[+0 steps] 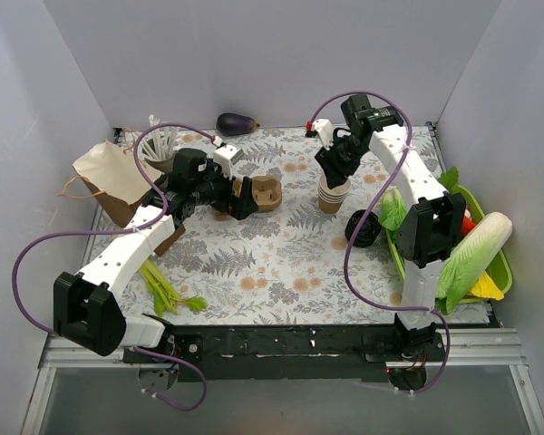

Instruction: Pack the takeout coffee

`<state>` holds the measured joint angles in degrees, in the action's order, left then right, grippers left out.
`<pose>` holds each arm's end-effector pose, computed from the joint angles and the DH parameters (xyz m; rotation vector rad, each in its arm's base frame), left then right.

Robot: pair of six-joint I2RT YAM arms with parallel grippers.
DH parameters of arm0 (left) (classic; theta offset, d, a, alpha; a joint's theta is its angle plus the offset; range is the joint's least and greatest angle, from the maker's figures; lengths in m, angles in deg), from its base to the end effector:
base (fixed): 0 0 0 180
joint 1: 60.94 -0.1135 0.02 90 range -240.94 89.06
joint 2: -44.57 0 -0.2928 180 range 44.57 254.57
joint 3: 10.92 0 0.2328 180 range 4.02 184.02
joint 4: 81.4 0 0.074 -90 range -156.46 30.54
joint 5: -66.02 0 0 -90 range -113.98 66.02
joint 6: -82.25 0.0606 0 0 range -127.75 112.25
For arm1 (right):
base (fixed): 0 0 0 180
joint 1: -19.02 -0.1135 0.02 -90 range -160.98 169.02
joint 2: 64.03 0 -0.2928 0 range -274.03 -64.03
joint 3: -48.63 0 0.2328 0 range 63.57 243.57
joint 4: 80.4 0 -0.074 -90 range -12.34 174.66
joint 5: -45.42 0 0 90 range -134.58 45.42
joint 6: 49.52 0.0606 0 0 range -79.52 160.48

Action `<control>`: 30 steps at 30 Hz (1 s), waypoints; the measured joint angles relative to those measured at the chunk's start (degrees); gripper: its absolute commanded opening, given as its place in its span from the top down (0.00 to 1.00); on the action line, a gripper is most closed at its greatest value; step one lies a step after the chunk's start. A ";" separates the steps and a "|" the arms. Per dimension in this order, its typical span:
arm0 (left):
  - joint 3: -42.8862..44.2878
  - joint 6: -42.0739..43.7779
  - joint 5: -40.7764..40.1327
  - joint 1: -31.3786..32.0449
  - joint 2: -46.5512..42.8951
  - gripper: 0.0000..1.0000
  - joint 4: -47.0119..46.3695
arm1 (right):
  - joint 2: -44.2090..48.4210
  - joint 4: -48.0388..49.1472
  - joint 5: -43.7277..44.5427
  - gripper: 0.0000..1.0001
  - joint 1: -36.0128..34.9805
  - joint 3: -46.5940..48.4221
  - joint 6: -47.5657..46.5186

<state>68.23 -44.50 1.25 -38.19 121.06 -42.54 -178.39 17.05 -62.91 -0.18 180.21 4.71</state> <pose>0.2557 -0.1352 0.3329 -0.0213 2.3404 -1.0373 0.3885 0.1555 0.3296 -1.3069 2.3093 0.3398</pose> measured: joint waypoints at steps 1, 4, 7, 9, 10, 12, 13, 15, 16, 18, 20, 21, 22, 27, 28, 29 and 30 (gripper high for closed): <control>0.00 -0.09 0.00 0.00 0.00 0.02 -0.02 | 0.00 -0.15 -0.31 0.47 -0.07 0.00 0.00; -0.02 -0.17 -0.02 0.00 0.00 0.02 -0.24 | 0.00 -0.63 -1.38 0.47 -0.44 -0.02 -0.02; -0.04 -0.22 -0.07 0.00 0.00 0.02 -0.46 | 0.00 -1.18 -1.53 0.48 -0.81 -0.22 -0.07; -0.04 -0.24 -0.13 -0.02 0.00 0.02 -0.55 | -0.07 -1.38 -1.46 0.49 -0.90 -0.31 -0.07; -0.04 -0.28 -0.17 -0.02 0.00 0.02 -0.57 | -0.11 -1.38 -1.38 0.50 -1.01 -0.31 -0.20; -0.04 -0.33 -0.20 -0.02 0.00 0.02 -0.61 | -0.39 -1.46 -1.33 0.52 -1.09 -0.28 -0.42; -0.04 -0.35 -0.20 -0.02 0.00 0.02 -0.63 | -0.61 -1.49 -1.33 0.53 -1.14 -0.28 -0.48; -0.04 -0.35 -0.20 -0.02 0.00 0.02 -0.63 | -1.22 -1.53 -1.33 0.58 -1.18 -0.28 -0.50; -0.04 -0.35 -0.20 -0.02 0.00 0.02 -0.66 | -1.57 -1.53 -1.33 0.59 -1.22 -0.28 -0.59; -0.04 -0.35 -0.20 -0.02 0.00 0.02 -0.68 | -2.21 -1.57 -1.36 0.59 -1.46 -0.28 -0.66; -0.07 -0.37 -0.20 -0.02 0.02 0.02 -0.90 | -2.67 -1.57 -1.36 0.60 -1.51 -0.28 -0.66; -0.07 -0.39 -0.20 -0.02 0.02 0.02 -1.01 | -2.78 -1.55 -1.33 0.60 -1.55 -0.28 -0.66; -0.09 -0.42 -0.20 -0.02 0.02 0.02 -1.16 | -2.84 -1.57 -1.31 0.60 -1.57 -0.28 -0.66; -0.09 -0.57 -0.17 -0.02 0.07 0.02 -1.75 | -2.99 -1.55 -1.07 0.64 -1.73 -0.28 -0.70; -0.09 -0.57 -0.20 -0.02 0.07 0.02 -1.75 | -3.04 -1.55 -0.90 0.65 -1.73 -0.28 -0.72; -0.11 -0.57 -0.20 -0.02 0.07 0.02 -1.75 | -3.13 -1.55 -0.74 0.65 -1.73 -0.28 -0.72; -0.11 -0.57 -0.20 -0.02 0.07 0.02 -1.75 | -3.23 -1.53 -0.42 0.65 -1.79 -0.28 -0.76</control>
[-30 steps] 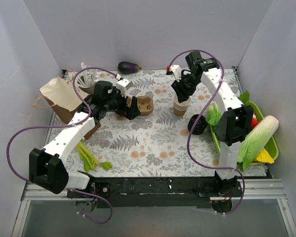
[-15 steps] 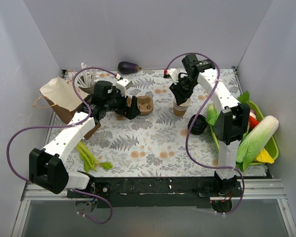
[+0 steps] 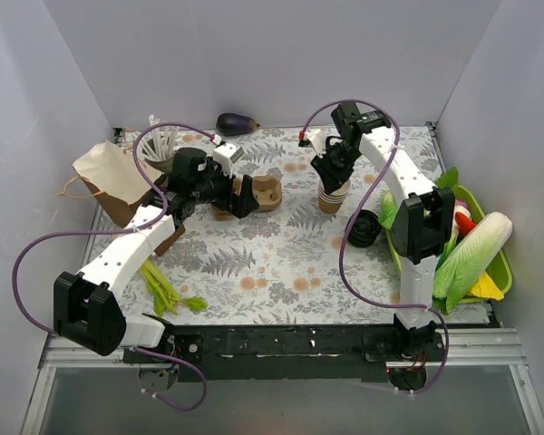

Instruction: Pack the takeout coffee

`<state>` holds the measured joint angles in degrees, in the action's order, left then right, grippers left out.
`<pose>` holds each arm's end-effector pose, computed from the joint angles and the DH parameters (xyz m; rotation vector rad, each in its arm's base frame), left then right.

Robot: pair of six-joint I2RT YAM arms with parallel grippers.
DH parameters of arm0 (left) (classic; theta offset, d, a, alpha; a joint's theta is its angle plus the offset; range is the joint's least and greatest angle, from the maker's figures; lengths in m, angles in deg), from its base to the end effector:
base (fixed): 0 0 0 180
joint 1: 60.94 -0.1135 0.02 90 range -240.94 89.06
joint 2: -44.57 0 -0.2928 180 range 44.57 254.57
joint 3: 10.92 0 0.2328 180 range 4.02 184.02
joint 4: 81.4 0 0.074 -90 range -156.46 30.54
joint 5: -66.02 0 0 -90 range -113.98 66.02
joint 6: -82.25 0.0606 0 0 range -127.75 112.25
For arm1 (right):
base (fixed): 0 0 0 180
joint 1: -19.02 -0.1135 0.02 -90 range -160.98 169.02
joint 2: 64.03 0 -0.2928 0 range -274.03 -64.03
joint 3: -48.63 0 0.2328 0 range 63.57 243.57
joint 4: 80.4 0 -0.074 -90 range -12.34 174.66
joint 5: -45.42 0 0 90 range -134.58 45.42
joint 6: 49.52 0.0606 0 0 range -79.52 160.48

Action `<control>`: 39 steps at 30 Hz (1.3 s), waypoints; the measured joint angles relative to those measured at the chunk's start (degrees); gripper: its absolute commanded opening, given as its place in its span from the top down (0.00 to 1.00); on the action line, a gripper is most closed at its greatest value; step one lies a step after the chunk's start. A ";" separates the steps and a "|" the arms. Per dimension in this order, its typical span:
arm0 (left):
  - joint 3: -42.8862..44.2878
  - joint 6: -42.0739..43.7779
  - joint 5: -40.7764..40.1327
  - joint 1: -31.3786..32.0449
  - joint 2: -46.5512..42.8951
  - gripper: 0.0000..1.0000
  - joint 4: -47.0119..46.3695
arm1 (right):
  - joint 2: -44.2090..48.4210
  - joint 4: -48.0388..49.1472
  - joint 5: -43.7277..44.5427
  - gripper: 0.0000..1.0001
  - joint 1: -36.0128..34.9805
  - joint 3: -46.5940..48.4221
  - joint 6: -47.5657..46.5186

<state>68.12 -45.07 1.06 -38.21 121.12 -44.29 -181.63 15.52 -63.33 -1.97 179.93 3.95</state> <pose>0.2581 -0.1359 0.3351 -0.0262 2.3137 -1.0454 0.3907 0.1708 0.3044 -1.3843 2.3600 0.3835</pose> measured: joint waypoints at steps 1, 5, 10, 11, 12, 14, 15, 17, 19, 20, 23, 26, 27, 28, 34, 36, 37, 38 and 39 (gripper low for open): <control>0.00 0.00 0.00 0.00 0.00 0.02 -0.02 | -0.11 0.00 0.28 0.65 -0.04 0.00 -0.09; -0.09 0.00 0.00 0.00 0.00 0.02 -0.22 | -0.70 -0.02 0.76 0.68 -0.04 0.00 -0.37; -0.85 0.00 0.00 0.00 0.02 0.02 -0.31 | -1.07 -0.04 0.85 0.74 -0.04 0.00 -0.66; -0.92 0.00 0.00 0.00 0.02 0.02 -0.31 | -1.07 -0.04 0.87 0.77 -0.04 0.00 -0.79; -0.94 0.00 0.00 0.00 0.04 0.02 -0.35 | -1.07 -0.04 0.87 0.78 -0.09 0.00 -0.76; -0.94 0.00 0.00 0.00 0.04 0.02 -0.37 | -1.07 -0.09 1.01 0.82 -0.09 0.00 -0.92; -0.94 0.00 0.00 0.00 0.04 0.02 -0.35 | -1.07 -0.11 1.03 0.84 -0.09 0.00 -0.96; -0.94 0.00 0.00 0.00 0.04 0.02 -0.37 | -1.07 -0.13 1.05 0.88 -0.09 0.00 -0.98; -0.96 -0.02 0.00 0.00 0.04 0.02 -0.37 | -1.07 -0.13 1.20 0.92 -0.13 0.00 -1.07; -0.96 -0.02 0.00 0.00 0.07 0.02 -0.37 | -1.07 -0.15 1.36 0.96 -0.13 0.00 -1.14; -0.96 -0.04 0.00 0.00 0.07 0.02 -0.37 | -1.07 -0.13 1.90 0.99 -0.13 0.04 -1.20; -1.05 -0.04 0.00 0.00 0.09 0.02 -0.42 | -0.92 0.04 2.80 0.99 -0.20 0.20 -1.27; -1.09 -0.04 0.00 0.00 0.09 0.02 -0.42 | -0.76 0.15 3.32 0.99 -0.33 0.20 -1.40; -1.18 -0.04 0.00 0.00 0.13 0.02 -0.48 | -0.50 0.28 3.91 0.99 -0.48 0.20 -1.46; -1.73 -0.15 0.00 0.00 0.87 0.02 -1.14 | 3.23 2.32 6.71 0.99 -0.92 -0.85 -1.66; -1.86 -0.20 0.00 0.00 0.98 0.02 -1.20 | 4.98 3.15 7.43 0.99 -1.22 -1.20 -1.70; -1.86 -0.20 0.00 0.00 0.98 0.02 -1.22 | 5.81 3.72 7.78 0.99 -1.36 -1.33 -1.81; -1.86 -0.20 0.00 0.00 0.98 0.02 -1.27 | 6.84 4.59 8.28 0.99 -1.64 -1.73 -1.95; -1.86 -0.20 0.00 0.00 0.98 0.02 -1.29 | 7.52 5.07 8.59 0.99 -1.84 -2.03 -2.14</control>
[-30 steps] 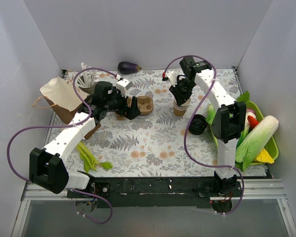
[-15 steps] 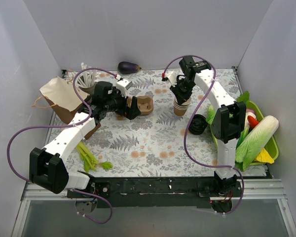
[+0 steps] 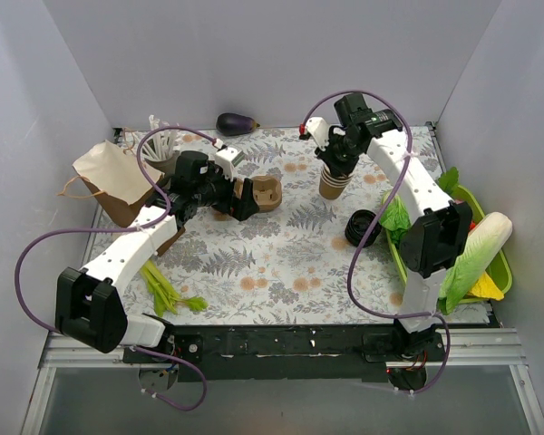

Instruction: Pack the takeout coffee

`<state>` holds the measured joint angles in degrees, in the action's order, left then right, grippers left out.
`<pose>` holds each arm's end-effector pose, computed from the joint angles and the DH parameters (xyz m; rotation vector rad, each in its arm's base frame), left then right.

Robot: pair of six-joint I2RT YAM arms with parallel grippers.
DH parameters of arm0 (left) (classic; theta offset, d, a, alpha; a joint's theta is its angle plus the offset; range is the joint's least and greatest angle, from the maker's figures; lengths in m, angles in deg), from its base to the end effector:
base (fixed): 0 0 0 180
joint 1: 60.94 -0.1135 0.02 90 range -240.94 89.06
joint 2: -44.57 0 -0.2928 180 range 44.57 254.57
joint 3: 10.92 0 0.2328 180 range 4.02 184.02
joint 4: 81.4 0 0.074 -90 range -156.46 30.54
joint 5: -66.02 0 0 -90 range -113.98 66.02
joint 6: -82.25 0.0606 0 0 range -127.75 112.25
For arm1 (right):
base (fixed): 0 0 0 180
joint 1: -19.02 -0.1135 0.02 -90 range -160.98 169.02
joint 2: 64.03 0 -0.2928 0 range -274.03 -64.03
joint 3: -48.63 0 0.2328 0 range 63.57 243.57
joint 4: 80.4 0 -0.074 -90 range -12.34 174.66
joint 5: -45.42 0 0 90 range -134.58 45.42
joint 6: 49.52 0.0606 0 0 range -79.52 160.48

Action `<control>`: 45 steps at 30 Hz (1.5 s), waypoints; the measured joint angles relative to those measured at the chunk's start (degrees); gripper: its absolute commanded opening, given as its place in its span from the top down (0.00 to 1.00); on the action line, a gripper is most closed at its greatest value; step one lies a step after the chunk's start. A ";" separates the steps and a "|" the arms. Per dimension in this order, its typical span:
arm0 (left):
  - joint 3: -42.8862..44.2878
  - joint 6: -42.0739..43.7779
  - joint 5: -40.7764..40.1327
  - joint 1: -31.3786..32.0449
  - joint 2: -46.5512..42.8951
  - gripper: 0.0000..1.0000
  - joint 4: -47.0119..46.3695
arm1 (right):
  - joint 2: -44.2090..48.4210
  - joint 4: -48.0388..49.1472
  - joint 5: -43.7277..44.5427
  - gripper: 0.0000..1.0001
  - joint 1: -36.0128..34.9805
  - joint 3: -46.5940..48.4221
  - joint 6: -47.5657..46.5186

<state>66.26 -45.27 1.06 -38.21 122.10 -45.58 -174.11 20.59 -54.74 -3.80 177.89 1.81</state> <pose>0.2609 -0.1371 0.3219 -0.0394 2.3423 -1.0402 0.3715 0.1679 0.3494 -1.3794 2.1974 0.1320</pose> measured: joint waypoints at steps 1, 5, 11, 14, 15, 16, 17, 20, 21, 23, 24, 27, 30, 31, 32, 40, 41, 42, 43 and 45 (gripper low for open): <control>-0.07 0.00 0.00 0.00 0.00 0.02 -0.07 | 0.79 0.66 0.42 0.99 -0.22 -0.50 -0.26; -1.07 0.00 0.00 0.00 -0.02 0.02 -0.48 | 4.55 5.79 2.19 0.99 -1.46 -6.84 -1.07; -1.88 0.02 0.02 0.00 -0.09 0.02 -0.39 | 2.64 9.90 3.96 0.99 -2.56 -9.53 -2.29; -1.88 0.20 0.02 0.00 -0.09 0.02 -0.35 | 2.47 11.56 4.81 0.99 -2.47 -9.53 -3.43; -1.88 0.22 0.02 0.00 -0.09 0.02 -0.37 | 2.47 12.15 5.11 0.99 -2.49 -9.53 -3.67; -1.88 0.22 0.02 0.00 -0.09 0.02 -0.37 | 2.45 12.48 5.18 0.99 -2.32 -9.53 -3.85; -1.88 0.24 0.02 0.00 -0.09 0.02 -0.35 | 2.40 12.48 5.07 0.99 -2.03 -9.53 -3.74; -1.88 0.31 0.02 0.00 -0.09 0.02 -0.37 | 2.38 12.63 4.83 0.99 -1.05 -9.49 -3.48; -1.88 0.42 -0.02 0.00 -0.09 0.02 -0.33 | 2.40 12.87 4.87 0.99 -0.79 -9.49 -3.45; -1.88 0.63 -0.17 0.00 -0.11 0.02 -0.26 | 2.60 13.00 5.14 0.99 -0.85 -9.31 -3.48; -1.88 0.68 -0.24 0.00 -0.15 0.02 -0.13 | 2.78 12.70 5.33 0.99 -1.27 -8.85 -3.56; -1.86 0.68 -0.52 0.00 -0.57 0.02 0.55 | 4.28 11.34 5.79 0.99 -3.93 -6.88 -3.85; -1.73 0.44 -0.83 0.00 -1.51 0.02 1.18 | 8.22 10.08 5.90 0.99 -7.93 -6.40 -4.59; -1.53 0.22 -1.44 0.00 -1.88 0.02 1.40 | 9.79 9.46 5.75 0.99 -9.29 -6.40 -4.94; -1.22 -0.07 -2.45 0.00 -2.16 0.02 1.55 | 11.04 9.01 5.29 0.99 -10.38 -6.40 -5.18; 3.37 -5.49 -21.73 -0.04 -3.30 0.02 0.00 | 23.54 8.61 -3.93 0.99 -17.70 -19.10 -9.31; 3.93 -6.32 -24.24 -0.07 -3.32 0.02 -0.37 | 23.76 8.85 -4.46 0.99 -19.08 -20.76 -10.08; 4.42 -7.02 -26.05 -0.07 -3.32 0.02 -0.52 | 23.67 8.94 -5.01 0.99 -20.81 -22.34 -10.95; 5.05 -7.93 -27.93 -0.07 -3.32 0.02 -0.61 | 23.37 9.07 -5.51 0.99 -22.49 -23.87 -11.54; 6.86 -9.57 -30.45 -0.09 -3.32 0.02 -1.29 | 22.64 9.53 -6.95 0.99 -25.18 -26.71 -12.35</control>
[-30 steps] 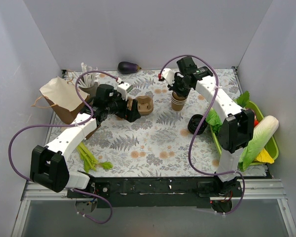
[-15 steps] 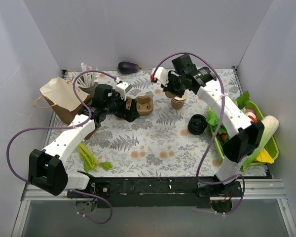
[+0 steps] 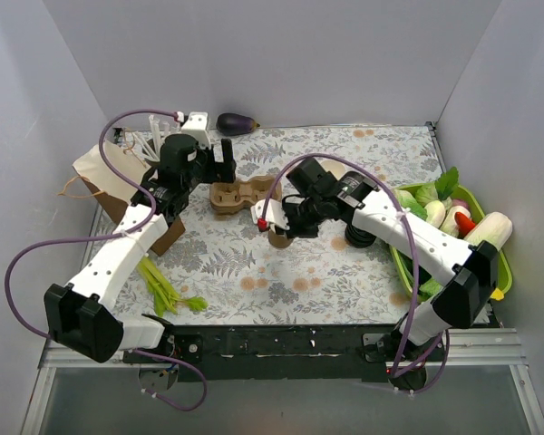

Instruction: Pack the takeout coffee

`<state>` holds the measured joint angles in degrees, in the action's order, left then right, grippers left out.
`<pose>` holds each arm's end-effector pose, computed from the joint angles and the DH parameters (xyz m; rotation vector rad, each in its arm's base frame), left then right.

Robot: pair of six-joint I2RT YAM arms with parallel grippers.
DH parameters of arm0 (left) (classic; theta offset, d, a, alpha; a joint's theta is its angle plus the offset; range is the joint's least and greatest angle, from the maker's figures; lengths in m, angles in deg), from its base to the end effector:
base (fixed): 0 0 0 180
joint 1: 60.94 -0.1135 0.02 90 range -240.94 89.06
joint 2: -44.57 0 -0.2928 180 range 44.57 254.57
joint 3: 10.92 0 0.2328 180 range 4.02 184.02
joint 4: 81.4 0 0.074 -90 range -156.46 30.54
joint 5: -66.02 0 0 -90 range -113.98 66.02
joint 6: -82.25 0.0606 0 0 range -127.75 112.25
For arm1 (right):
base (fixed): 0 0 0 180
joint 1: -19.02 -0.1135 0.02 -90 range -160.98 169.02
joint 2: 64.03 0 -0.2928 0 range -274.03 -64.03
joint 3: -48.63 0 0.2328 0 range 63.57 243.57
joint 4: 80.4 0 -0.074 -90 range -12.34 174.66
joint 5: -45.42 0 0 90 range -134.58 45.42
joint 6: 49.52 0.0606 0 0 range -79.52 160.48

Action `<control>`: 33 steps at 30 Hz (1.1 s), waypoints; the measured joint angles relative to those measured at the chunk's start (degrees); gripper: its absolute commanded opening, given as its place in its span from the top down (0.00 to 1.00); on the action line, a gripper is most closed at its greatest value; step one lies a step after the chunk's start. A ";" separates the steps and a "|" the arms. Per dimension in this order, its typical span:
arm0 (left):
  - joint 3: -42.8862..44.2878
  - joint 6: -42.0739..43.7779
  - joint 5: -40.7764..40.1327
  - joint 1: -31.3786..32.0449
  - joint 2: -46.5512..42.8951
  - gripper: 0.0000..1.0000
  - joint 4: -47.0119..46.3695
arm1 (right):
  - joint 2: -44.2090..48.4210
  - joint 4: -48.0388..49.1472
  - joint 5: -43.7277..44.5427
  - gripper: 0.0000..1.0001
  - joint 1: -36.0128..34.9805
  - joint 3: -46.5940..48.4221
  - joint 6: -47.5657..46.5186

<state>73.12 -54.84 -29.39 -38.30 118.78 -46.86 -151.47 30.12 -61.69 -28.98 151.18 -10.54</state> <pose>0.2715 -0.1070 0.3788 -0.4986 2.0058 -0.6765 0.1932 0.2412 0.3595 -1.9730 1.5261 0.3536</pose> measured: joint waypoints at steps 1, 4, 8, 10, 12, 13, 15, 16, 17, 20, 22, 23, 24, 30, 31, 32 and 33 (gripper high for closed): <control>0.52 -0.35 -0.17 -0.02 0.00 0.02 -0.42 | -0.37 0.33 -0.63 0.99 -0.96 -1.05 -0.22; 3.50 -1.77 -0.20 -0.02 0.00 0.02 -2.43 | -0.68 2.16 -1.49 0.99 -2.12 -4.46 -0.61; 5.16 -2.89 -0.15 -0.02 0.00 0.02 -5.81 | -0.81 5.86 -1.99 0.99 -3.87 -10.51 -1.27; 5.16 -3.06 0.07 -0.02 0.02 0.02 -6.43 | -1.09 6.56 -2.25 0.99 -5.31 -12.26 -1.44; 4.96 -3.08 0.31 -0.02 0.02 0.02 -6.97 | -1.44 7.87 -2.38 0.99 -6.62 -13.22 -1.46; 4.72 -3.08 0.33 -0.02 0.02 0.02 -7.50 | -1.44 8.81 -2.34 0.99 -7.21 -13.77 -1.49; 4.13 -3.08 0.39 -0.02 -0.02 0.02 -7.87 | -1.44 10.54 -2.19 0.99 -8.24 -14.93 -1.66; 3.65 -3.08 0.48 -0.02 -0.09 0.02 -8.04 | -1.44 11.34 -2.05 0.99 -8.72 -15.61 -1.73; 3.19 -3.08 0.59 -0.02 -0.17 0.02 -7.98 | -1.44 11.85 -1.84 0.99 -9.11 -16.20 -1.79; 1.77 -3.15 1.51 -0.02 -0.59 0.02 -7.82 | -1.44 12.90 -0.79 0.99 -9.97 -17.16 -1.90; 1.20 -3.32 2.01 -0.02 -0.90 0.02 -7.56 | -1.42 14.27 0.42 0.99 -10.56 -17.99 -1.92; 1.05 -3.43 2.23 -0.02 -1.05 0.02 -7.52 | -1.42 14.75 0.96 0.98 -10.75 -18.34 -1.95; 1.01 -3.56 2.54 -0.02 -1.14 0.02 -7.48 | -1.42 15.45 1.60 0.97 -10.97 -18.93 -1.97; 1.01 -3.96 3.96 -0.02 -1.57 0.02 -7.58 | -1.42 16.37 4.11 0.84 -11.67 -20.46 -2.32; 1.01 -3.96 4.17 -0.02 -1.60 0.02 -7.61 | -1.42 16.76 4.50 0.74 -11.72 -20.55 -2.45; 1.01 -4.00 4.42 -0.02 -1.60 0.02 -7.58 | -1.42 17.03 4.85 0.69 -11.76 -20.61 -2.54; 1.01 -4.00 4.50 -0.02 -1.60 0.02 -7.56 | -1.42 17.20 5.11 0.64 -11.76 -20.68 -2.60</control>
<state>74.13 -58.84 -24.89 -38.32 117.19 -54.43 -152.89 47.32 -56.57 -40.74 130.51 -13.15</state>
